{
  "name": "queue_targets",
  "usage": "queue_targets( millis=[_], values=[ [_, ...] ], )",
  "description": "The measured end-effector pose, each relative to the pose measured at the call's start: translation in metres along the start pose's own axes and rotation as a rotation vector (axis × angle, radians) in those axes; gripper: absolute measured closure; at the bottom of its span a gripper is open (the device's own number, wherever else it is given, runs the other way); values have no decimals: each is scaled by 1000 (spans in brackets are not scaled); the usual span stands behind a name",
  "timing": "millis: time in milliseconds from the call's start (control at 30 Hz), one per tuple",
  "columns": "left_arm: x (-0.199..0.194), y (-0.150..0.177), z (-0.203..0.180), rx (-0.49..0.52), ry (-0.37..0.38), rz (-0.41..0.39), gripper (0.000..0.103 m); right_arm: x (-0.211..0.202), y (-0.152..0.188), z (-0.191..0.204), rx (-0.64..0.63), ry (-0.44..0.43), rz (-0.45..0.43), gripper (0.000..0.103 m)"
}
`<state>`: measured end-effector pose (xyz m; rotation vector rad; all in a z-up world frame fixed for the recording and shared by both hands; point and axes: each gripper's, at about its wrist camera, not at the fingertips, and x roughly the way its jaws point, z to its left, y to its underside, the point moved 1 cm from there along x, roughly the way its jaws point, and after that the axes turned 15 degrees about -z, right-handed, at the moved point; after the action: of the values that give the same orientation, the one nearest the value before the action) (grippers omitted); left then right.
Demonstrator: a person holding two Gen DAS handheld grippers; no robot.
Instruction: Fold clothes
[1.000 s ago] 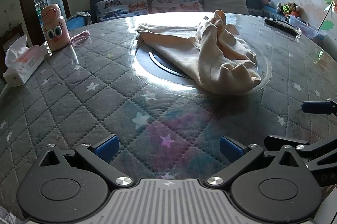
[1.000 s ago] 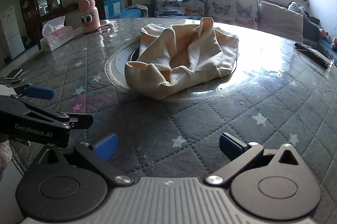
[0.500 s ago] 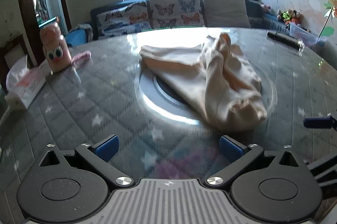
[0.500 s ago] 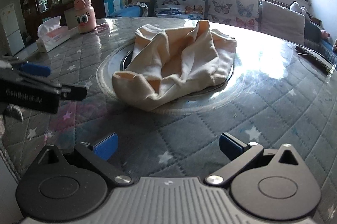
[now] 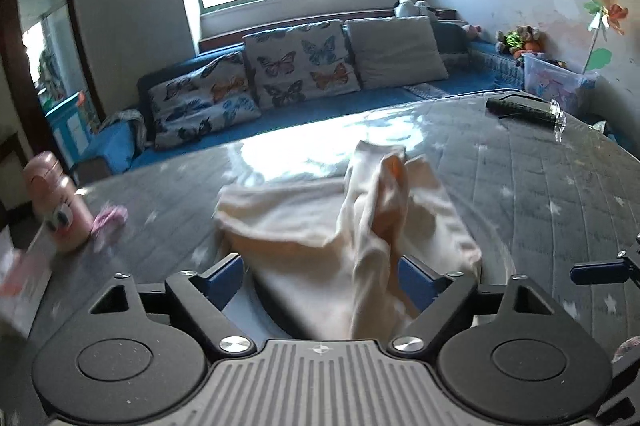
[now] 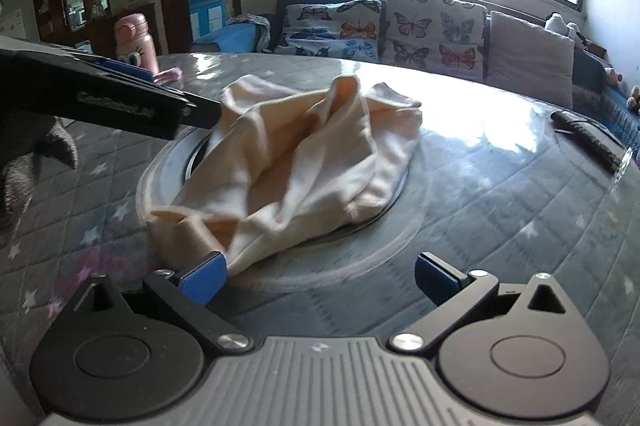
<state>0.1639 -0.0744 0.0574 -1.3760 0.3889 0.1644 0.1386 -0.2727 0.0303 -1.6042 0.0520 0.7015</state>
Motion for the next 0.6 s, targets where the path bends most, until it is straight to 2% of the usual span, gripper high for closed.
queue_targets(
  millis=[133, 233, 300, 333, 367, 400, 467, 600],
  values=[
    [30, -5, -10, 19, 45, 21, 23, 10, -14, -20, -3, 27, -11, 7],
    [51, -3, -16, 27, 59, 54, 34, 21, -25, -37, 17, 45, -14, 11],
    [63, 2, -15, 22, 65, 84, 57, 28, -30, -45, 23, 53, -15, 13],
    [69, 5, -14, 19, 66, 100, 64, 32, -33, -48, 24, 57, -17, 14],
    [70, 8, -12, 12, 69, 110, 79, 36, -36, -52, 26, 61, -19, 15],
    [71, 10, -10, 4, 72, 120, 89, 40, -39, -55, 29, 61, -22, 17],
    [69, 14, -3, -16, 73, 117, 94, 50, -46, -59, 36, 53, -28, 18],
    [58, 19, 12, -52, 55, 103, 95, 72, -61, -57, 29, 31, -43, 24]
  ],
)
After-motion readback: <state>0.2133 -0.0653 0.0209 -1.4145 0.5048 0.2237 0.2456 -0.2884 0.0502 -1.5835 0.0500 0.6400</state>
